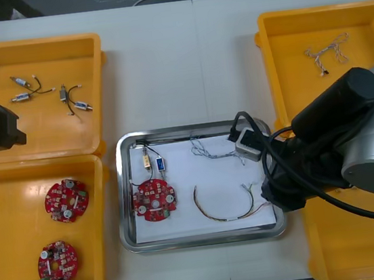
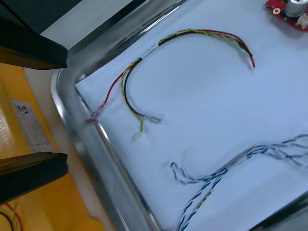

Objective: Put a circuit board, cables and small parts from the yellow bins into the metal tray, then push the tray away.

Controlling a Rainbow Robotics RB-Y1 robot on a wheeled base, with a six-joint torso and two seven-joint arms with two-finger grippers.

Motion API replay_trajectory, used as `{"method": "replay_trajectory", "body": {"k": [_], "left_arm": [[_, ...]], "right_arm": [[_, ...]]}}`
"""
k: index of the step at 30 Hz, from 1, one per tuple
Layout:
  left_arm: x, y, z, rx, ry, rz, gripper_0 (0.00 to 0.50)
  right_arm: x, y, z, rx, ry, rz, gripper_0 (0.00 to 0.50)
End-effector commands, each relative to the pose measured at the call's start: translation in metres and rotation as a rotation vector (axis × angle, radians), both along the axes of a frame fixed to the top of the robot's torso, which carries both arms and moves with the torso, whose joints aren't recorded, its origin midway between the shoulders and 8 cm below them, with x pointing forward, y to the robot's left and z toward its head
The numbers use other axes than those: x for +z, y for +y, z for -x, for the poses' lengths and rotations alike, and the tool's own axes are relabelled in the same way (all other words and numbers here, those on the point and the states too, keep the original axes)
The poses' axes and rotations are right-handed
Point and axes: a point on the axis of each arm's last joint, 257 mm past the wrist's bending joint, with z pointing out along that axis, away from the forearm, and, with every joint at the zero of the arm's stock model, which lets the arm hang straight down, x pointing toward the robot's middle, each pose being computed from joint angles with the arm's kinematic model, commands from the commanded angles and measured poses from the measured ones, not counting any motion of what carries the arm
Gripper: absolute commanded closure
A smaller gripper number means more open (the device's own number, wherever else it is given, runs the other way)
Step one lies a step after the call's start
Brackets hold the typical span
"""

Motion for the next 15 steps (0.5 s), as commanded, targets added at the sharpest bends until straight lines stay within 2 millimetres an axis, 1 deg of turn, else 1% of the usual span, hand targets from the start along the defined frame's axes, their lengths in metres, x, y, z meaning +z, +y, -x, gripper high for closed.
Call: {"method": "replay_trajectory", "body": {"k": [1,3,8,15], "left_arm": [[0.009,0.022,0.008,-0.012,-0.016,-0.063,0.0],[0.009,0.024,0.008,-0.01,-0.016,-0.067,0.0],[0.009,0.026,0.007,-0.003,-0.019,-0.072,0.0],[0.009,0.025,0.007,-0.007,-0.019,-0.074,0.0]], "right_arm": [[0.002,0.04,-0.002,0.172,-0.048,0.021,0.0],[0.0,0.046,-0.003,0.203,-0.049,0.031,0.0],[-0.011,0.071,-0.004,0.313,-0.062,0.07,0.0],[-0.024,0.096,-0.002,0.411,-0.099,0.136,0.0]]}}
